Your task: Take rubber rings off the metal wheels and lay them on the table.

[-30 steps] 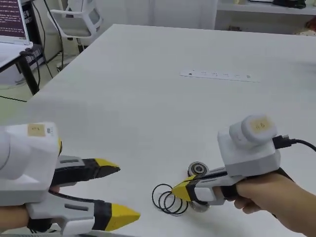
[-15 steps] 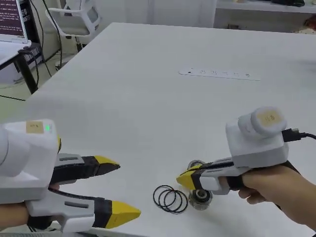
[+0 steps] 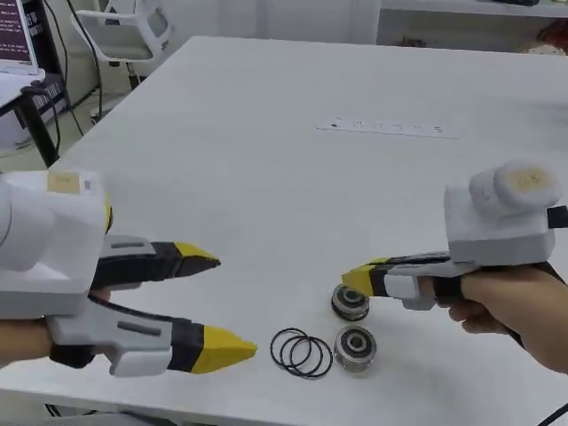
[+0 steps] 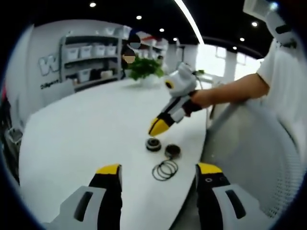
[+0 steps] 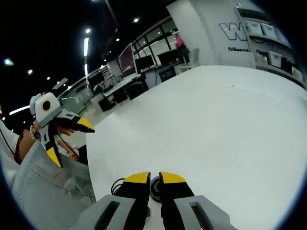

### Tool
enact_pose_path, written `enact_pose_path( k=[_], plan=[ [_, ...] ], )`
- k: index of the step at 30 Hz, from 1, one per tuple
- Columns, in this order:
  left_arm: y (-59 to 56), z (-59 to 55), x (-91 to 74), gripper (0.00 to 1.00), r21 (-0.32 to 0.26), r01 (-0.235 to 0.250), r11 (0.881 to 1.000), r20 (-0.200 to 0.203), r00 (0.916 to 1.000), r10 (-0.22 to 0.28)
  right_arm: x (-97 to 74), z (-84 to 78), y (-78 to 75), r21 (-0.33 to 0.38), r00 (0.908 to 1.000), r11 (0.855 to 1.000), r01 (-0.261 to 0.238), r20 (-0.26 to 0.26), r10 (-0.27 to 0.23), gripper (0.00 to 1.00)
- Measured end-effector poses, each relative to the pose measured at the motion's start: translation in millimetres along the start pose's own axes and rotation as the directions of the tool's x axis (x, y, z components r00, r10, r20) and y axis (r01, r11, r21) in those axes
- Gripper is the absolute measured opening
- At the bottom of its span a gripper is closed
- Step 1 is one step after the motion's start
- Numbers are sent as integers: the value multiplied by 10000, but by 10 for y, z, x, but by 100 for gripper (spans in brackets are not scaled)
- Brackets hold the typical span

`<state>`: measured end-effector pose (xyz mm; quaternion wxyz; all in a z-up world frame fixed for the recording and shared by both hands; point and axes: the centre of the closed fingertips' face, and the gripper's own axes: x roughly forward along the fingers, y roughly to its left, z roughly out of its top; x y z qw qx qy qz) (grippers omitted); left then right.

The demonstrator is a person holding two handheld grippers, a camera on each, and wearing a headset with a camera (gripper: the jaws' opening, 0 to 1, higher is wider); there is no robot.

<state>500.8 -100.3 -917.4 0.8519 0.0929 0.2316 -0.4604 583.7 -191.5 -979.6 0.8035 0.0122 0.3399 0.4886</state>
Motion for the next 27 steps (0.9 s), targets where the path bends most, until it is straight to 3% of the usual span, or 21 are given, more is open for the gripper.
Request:
enact_pose_path(
  k=[6,17,22,27],
  plan=[
    [76,324,72,63,690,104,9976,313,9994,-125,-44,-93,-160,101,9985,9988,482,-271,-479,5],
    [122,701,333,62,1570,587,9859,525,9963,-677,-77,-199,-228,-211,9956,9982,566,-736,-580,6],
    [100,801,540,61,1836,969,9782,533,9927,-1083,-101,-267,-220,-150,9943,9992,374,-991,-387,8],
    [98,820,795,56,1921,1180,9743,456,9906,-1290,-98,-372,-213,-700,9893,9973,205,-1427,-303,11]
  ],
)
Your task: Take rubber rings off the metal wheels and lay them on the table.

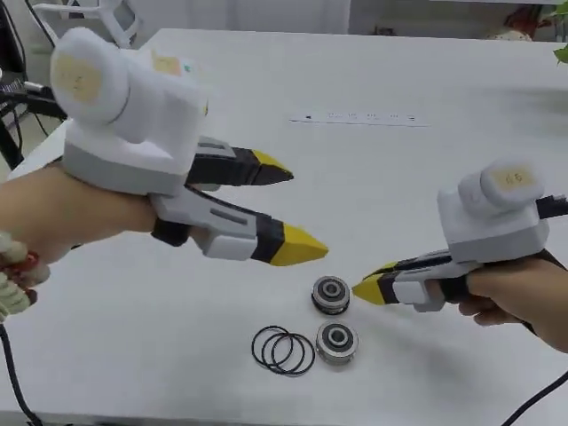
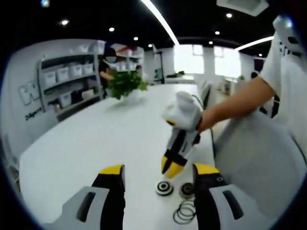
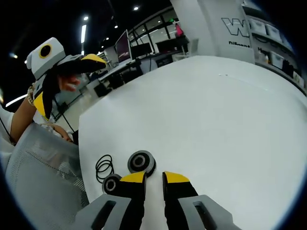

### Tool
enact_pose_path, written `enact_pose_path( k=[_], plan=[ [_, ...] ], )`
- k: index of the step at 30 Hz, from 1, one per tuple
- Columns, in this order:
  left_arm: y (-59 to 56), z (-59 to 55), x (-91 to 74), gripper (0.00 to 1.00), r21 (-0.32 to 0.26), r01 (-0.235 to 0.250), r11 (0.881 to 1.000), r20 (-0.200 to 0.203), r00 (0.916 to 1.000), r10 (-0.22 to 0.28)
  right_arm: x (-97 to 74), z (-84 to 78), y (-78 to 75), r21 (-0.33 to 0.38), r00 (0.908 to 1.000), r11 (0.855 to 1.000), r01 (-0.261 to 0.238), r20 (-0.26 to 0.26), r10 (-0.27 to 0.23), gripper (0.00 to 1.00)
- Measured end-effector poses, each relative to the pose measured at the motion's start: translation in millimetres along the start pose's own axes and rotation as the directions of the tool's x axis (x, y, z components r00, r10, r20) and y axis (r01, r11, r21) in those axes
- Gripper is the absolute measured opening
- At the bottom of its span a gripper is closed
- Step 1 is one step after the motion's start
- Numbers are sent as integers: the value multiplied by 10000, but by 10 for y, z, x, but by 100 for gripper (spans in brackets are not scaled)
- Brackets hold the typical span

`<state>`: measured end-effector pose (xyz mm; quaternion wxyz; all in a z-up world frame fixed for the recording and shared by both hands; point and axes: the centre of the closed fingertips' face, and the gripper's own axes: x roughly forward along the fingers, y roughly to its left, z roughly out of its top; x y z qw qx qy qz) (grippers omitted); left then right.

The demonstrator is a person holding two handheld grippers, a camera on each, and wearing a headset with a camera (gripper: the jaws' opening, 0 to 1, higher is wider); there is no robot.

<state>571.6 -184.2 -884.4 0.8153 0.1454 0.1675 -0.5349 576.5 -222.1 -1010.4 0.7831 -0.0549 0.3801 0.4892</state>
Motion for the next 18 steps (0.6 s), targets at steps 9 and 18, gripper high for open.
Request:
enact_pose_path(
  k=[9,18],
  plan=[
    [-29,-206,393,46,-228,455,9987,157,9989,-451,44,-74,13,-482,9994,9987,-156,-307,141,15],
    [70,-801,532,37,-466,-322,9984,-643,9975,292,67,-67,42,-831,9993,9963,-207,-339,180,17]
  ],
)
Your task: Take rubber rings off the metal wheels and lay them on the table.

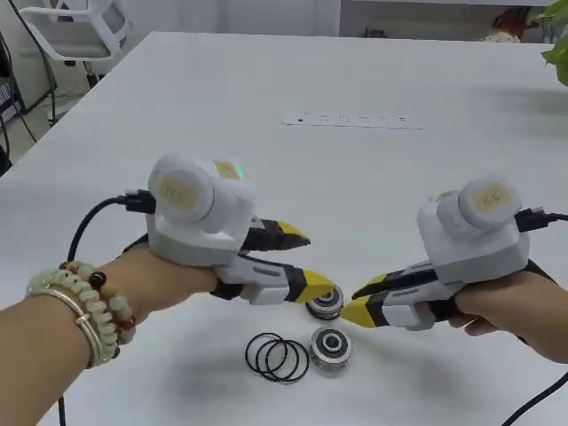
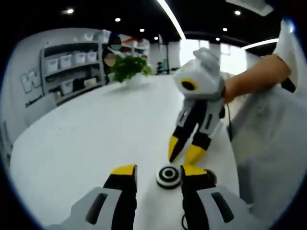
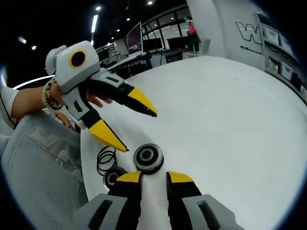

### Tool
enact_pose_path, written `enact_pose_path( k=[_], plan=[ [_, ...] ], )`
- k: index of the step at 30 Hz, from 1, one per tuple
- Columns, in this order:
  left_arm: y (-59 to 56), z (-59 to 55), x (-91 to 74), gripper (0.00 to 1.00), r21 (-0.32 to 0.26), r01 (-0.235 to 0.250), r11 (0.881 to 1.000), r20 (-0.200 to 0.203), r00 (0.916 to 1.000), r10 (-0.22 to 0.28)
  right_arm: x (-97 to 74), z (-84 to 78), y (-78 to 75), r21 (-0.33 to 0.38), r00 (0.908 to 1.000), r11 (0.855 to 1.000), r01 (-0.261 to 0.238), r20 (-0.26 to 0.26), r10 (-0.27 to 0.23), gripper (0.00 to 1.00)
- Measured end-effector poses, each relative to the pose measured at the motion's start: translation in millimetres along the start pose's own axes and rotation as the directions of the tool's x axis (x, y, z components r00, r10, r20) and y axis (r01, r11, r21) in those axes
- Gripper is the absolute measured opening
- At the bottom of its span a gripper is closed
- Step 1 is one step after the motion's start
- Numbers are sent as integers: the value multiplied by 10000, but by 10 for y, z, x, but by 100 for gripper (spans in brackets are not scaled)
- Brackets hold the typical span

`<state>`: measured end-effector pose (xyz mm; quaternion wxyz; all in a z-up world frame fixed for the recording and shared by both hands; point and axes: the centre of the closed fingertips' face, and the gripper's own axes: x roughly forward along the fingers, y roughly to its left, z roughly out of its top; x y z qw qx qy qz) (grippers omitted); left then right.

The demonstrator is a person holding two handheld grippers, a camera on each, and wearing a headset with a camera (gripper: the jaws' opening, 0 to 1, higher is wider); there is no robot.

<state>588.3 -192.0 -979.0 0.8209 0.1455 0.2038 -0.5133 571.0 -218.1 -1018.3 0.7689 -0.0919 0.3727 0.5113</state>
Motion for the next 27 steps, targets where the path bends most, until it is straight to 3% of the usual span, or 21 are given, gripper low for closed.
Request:
enact_pose_path(
  k=[3,9,18,27],
  plan=[
    [-7,-62,32,32,-196,51,9998,-135,9999,-53,3,-7,5,-68,10000,10000,16,-44,-16,17],
    [-45,-66,76,27,-418,119,9991,-21,9999,-120,22,-27,17,-201,9999,9998,-11,-141,9,17],
    [-134,-164,156,21,-140,226,9996,-397,9989,-232,43,-17,50,-331,10000,9994,-42,-78,40,18],
    [-174,-155,182,15,-155,116,9998,-498,9987,-123,75,-1,68,-508,10000,9987,-35,49,38,18]
  ],
)
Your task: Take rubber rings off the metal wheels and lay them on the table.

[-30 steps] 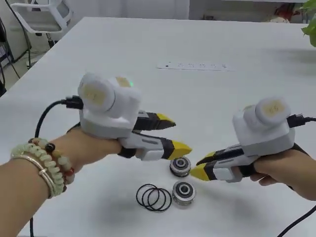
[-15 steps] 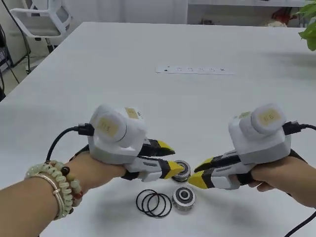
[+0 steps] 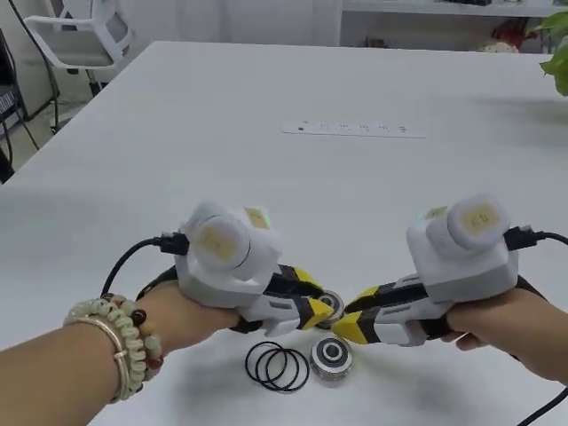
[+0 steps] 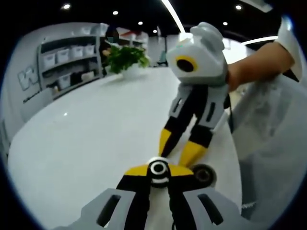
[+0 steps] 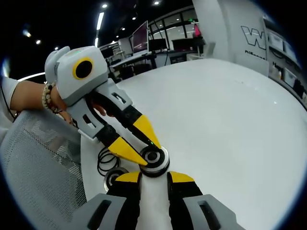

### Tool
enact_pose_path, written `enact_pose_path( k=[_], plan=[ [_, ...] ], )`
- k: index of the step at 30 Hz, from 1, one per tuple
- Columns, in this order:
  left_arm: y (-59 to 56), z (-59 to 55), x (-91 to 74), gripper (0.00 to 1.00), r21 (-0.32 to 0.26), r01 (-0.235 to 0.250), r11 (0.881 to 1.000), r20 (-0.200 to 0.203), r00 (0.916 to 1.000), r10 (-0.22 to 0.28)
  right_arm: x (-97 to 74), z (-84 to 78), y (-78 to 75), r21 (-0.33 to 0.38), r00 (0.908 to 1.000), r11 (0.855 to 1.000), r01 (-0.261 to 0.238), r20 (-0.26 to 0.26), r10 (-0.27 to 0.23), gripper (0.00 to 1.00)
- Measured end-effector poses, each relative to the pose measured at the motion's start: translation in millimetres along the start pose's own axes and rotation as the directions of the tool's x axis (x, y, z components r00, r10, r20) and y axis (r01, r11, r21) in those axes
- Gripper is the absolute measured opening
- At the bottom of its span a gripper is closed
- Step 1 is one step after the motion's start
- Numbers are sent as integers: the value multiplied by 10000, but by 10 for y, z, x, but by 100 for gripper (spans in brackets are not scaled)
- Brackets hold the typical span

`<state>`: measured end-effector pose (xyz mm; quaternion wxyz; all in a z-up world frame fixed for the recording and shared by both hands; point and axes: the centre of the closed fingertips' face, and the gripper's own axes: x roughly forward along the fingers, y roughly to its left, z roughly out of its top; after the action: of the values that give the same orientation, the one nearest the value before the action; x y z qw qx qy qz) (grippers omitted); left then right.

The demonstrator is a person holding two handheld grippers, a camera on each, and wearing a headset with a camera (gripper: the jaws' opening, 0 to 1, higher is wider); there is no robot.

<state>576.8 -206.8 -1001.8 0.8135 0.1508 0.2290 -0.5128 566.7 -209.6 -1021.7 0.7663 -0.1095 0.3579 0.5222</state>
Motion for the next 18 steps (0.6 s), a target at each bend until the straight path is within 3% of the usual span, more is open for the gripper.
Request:
enact_pose_path(
  k=[5,9,13,18],
  plan=[
    [8,-4,4,15,-28,-12,10000,39,10000,12,20,-4,-5,-933,9999,9955,149,58,-144,15],
    [6,-8,3,14,-79,-43,10000,88,10000,44,5,-22,-12,-1001,9999,9949,143,-50,-149,12],
    [7,-11,3,14,-99,-60,9999,89,9999,61,-7,-4,-33,-1511,9997,9882,251,21,-251,1],
    [6,-14,0,14,-71,-106,9999,65,9999,107,-16,-12,-50,-1350,9988,9897,474,-70,-488,0]
  ],
)
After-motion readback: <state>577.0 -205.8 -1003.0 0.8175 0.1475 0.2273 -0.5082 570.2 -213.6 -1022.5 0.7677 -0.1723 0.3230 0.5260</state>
